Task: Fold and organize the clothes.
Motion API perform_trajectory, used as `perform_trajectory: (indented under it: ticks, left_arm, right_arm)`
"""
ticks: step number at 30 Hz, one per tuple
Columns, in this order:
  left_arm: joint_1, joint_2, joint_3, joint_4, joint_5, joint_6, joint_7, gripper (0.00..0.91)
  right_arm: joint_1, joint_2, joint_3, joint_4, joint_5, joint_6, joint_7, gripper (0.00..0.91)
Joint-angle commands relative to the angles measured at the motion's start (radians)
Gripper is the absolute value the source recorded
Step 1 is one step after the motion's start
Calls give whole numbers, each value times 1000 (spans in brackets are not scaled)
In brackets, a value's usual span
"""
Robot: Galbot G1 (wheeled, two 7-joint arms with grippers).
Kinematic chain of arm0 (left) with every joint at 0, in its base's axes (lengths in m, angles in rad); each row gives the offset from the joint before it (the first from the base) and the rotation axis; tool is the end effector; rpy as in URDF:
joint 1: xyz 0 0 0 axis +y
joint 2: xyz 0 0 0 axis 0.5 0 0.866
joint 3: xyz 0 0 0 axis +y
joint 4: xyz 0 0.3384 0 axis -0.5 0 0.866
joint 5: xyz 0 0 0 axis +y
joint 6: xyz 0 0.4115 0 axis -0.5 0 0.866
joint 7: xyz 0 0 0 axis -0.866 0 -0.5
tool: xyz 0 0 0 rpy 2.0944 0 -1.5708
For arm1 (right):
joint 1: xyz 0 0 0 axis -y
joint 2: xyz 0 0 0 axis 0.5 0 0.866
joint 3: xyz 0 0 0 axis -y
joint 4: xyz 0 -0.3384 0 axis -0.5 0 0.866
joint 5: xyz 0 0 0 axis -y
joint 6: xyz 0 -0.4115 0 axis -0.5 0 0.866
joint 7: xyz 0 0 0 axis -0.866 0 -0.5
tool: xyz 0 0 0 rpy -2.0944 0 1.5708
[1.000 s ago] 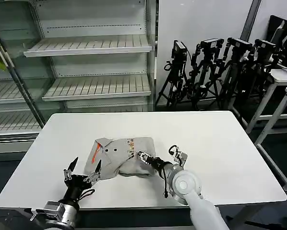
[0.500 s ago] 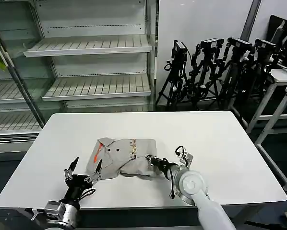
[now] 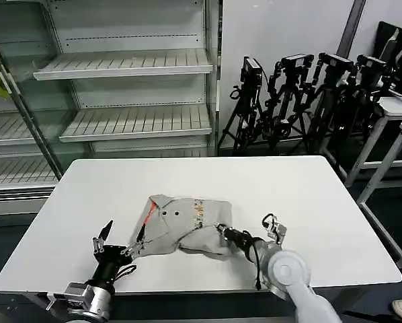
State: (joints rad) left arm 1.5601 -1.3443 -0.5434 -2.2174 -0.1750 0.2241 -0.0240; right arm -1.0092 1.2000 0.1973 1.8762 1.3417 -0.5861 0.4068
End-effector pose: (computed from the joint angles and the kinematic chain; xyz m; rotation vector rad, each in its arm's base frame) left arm 0.2436 0.0267 -0.2367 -0.1389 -3.0397 -0.0612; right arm 0.3808 0.0395 -0.2314 0.4794 -2.2752 -0.8594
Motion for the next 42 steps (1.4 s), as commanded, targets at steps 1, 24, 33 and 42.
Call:
perform_trajectory:
  ticks: [1,24,33,42]
  left_arm:
    - [1,-4,6,-4,6,0,1,907]
    - [23,-16,2,-18,1,-11,-1,907]
    - [46,-19,5,-48,0,-24,-1,907]
    - [71,-44,-1,-70,14,-26,5,907]
  right_arm:
    - [-79,-60,75,40,-9,-1,-26,907]
    - [-498,56,249,418,-1351,347,-132,907]
    - [-595,123,236,463,-1484,425,-120,907]
    - [-644,166,216,462,-1505,463,-122,907]
